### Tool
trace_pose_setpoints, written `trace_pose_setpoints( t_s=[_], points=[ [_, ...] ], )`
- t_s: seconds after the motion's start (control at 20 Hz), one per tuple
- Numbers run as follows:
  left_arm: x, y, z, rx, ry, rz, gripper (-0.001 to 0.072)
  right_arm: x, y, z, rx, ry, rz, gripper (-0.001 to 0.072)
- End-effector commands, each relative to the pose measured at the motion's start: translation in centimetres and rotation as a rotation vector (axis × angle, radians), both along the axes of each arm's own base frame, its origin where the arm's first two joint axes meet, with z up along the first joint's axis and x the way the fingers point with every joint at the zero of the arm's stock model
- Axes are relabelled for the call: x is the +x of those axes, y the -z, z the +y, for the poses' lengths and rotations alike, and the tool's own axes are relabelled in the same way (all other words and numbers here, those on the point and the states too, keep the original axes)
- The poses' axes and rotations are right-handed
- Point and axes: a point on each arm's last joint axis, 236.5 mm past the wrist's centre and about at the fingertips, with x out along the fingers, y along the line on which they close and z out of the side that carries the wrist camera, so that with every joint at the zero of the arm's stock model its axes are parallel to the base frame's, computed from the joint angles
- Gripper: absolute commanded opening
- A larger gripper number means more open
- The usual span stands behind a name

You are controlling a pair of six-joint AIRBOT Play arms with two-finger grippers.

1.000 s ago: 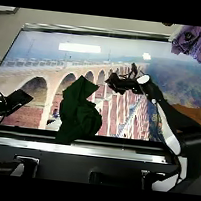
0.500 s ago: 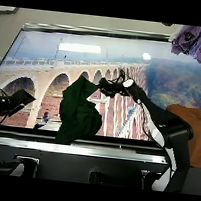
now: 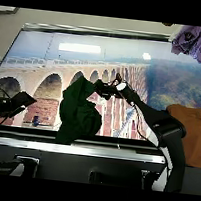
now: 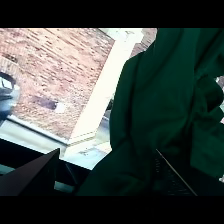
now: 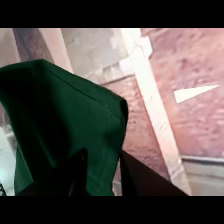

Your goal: Fold the clothes and pants, and hang the long-sleeved shirts on hangers.

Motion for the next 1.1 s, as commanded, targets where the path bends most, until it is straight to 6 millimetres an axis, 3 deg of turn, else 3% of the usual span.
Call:
trace_pose_setpoints(
  t_s=[0.0, 0.05, 0.1, 0.15, 0.35, 0.5, 0.6, 0.8, 0.9, 1.05],
  points=[
    [-0.2, 0.1, 0.0, -0.001, 0.002, 0.008, 0.0682, 0.5, 0.3, 0.1, 0.014, 0.056, 0.018, 0.0238],
    [-0.2, 0.1, 0.0, -0.001, 0.002, 0.008, 0.0682, 0.6, 0.3, 0.1, 0.013, 0.061, 0.015, 0.0224],
    [-0.2, 0.1, 0.0, -0.001, 0.002, 0.01, 0.0682, 0.6, 0.3, 0.1, 0.013, 0.059, 0.015, 0.0074],
    [-0.3, 0.2, 0.0, 0.002, 0.01, 0.014, 0.0681, 0.6, 0.2, 0.1, 0.014, 0.061, 0.014, 0.003],
    [-1.7, 2.6, -0.1, -0.05, 0.053, 0.063, 0.0681, 1.5, -1.8, -1.1, 0.025, 0.069, -0.009, 0.0028],
    [-2.6, 5.6, -1.8, -0.16, 0.13, 0.051, 0.0668, 1.8, -3.9, -3.4, -0.024, 0.027, -0.056, 0.0028],
    [-4.2, 8.2, -3.3, -0.208, 0.185, 0.098, 0.0668, 1.5, -4.9, -4.6, -0.063, -0.013, -0.075, 0.0028],
    [-7.1, 12.5, -5.1, -0.29, 0.223, 0.195, 0.0668, 0.4, -5.9, -4.9, -0.102, -0.073, -0.089, 0.0028],
    [-7.2, 13.6, -5.5, -0.314, 0.222, 0.21, 0.0667, 0.0, -6.0, -4.8, -0.101, -0.086, -0.081, 0.0028],
    [-5.5, 14.5, -5.4, -0.336, 0.186, 0.183, 0.0666, -0.2, -5.9, -4.7, -0.1, -0.096, -0.074, 0.0028]
  ],
)
